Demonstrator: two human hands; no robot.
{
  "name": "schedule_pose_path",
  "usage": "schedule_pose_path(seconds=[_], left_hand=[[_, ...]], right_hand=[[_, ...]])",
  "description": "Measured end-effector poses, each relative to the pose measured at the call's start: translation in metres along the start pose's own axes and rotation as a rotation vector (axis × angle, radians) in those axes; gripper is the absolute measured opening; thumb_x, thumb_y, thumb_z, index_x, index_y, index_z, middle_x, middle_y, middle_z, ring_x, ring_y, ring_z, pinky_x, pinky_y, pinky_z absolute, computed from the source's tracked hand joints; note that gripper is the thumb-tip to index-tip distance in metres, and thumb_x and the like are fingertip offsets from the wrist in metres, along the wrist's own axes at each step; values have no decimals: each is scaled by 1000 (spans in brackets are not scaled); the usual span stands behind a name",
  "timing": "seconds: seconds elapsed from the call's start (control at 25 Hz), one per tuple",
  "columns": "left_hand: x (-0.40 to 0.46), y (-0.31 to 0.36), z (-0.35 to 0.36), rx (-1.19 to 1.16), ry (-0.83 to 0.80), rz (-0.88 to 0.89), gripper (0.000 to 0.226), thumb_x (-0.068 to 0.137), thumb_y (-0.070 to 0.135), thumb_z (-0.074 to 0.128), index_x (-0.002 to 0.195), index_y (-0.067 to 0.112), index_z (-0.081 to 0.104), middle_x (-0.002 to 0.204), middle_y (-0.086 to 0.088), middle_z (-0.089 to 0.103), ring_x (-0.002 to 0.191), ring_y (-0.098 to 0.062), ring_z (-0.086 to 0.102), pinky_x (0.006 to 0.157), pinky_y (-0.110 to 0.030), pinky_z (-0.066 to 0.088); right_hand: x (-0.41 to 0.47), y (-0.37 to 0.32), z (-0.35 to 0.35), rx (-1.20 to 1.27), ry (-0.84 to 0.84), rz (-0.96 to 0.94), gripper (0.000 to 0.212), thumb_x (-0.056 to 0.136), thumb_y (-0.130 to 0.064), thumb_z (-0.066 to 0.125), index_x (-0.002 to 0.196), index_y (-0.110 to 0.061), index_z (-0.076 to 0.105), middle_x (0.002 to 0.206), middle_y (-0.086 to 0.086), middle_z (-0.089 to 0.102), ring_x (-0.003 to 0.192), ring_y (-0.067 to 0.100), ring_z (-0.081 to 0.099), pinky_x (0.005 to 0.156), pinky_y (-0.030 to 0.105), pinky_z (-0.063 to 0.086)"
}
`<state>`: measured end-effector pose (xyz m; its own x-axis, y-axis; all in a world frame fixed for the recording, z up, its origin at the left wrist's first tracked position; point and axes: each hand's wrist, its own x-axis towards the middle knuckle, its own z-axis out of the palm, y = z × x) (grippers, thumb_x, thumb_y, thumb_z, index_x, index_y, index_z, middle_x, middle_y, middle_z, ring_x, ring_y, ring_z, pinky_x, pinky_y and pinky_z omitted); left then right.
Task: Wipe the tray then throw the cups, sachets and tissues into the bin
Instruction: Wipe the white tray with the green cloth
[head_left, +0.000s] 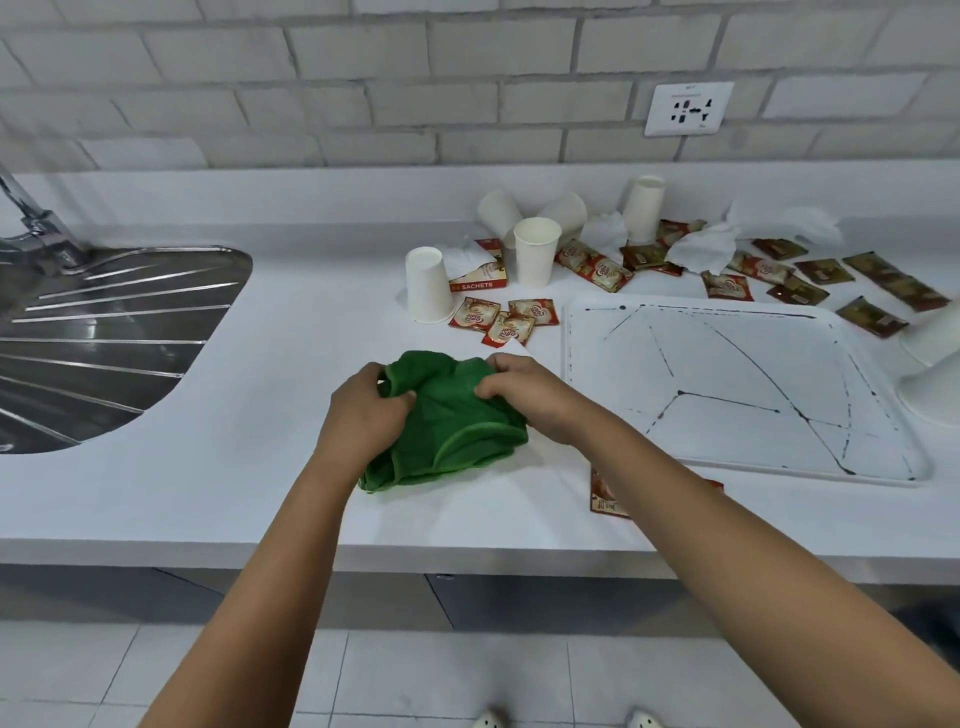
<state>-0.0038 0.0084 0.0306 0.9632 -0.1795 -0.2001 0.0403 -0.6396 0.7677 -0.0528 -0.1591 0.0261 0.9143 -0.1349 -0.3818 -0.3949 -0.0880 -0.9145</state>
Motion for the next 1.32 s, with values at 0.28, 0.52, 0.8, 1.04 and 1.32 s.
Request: schedule_pose_path(seconds=[0.28, 0.52, 0.8, 1.04, 1.32], left_hand=[[-5, 70, 57, -352, -163, 44, 39, 86, 21, 65, 122, 15, 52, 103, -5, 63, 90, -21, 61, 70, -29, 48], [-24, 138, 145, -542, -462, -77, 51, 93, 48, 45, 139, 25, 39, 123, -5, 56, 103, -25, 58, 73, -34, 51], [-42, 202, 242, -1227, -745, -425, 61, 91, 61, 26, 94, 13, 64, 80, -12, 72, 89, -26, 62, 77, -40, 49], [-46, 216, 295, -1263, -692, -399, 58, 94, 50, 34, 77, 9, 72, 82, -13, 70, 76, -27, 70, 76, -40, 50], [-35, 242, 302, -927, -402, -192, 41, 97, 46, 35, 112, 17, 59, 107, -6, 67, 98, -25, 64, 85, -41, 52]], right_hand=[[-43, -26, -75, 692, 72, -190, 22, 92, -3, 37, 93, -18, 53, 90, 9, 60, 81, 21, 59, 74, 33, 49], [-68, -16, -161, 268, 375, -284, 22, 86, -2, 50, 77, -22, 51, 80, 5, 56, 74, 23, 54, 67, 32, 46], [-92, 28, -227, -495, 308, -430, 22, 74, -4, 61, 82, -20, 48, 82, -6, 49, 78, 15, 48, 66, 20, 39], [-109, 62, -277, -361, 221, -397, 12, 84, -17, 63, 93, -21, 58, 99, -1, 59, 83, 16, 55, 76, 20, 47], [-121, 134, -323, -599, 796, -176, 15, 94, -14, 41, 94, -6, 54, 89, 10, 59, 77, 24, 56, 62, 32, 42]])
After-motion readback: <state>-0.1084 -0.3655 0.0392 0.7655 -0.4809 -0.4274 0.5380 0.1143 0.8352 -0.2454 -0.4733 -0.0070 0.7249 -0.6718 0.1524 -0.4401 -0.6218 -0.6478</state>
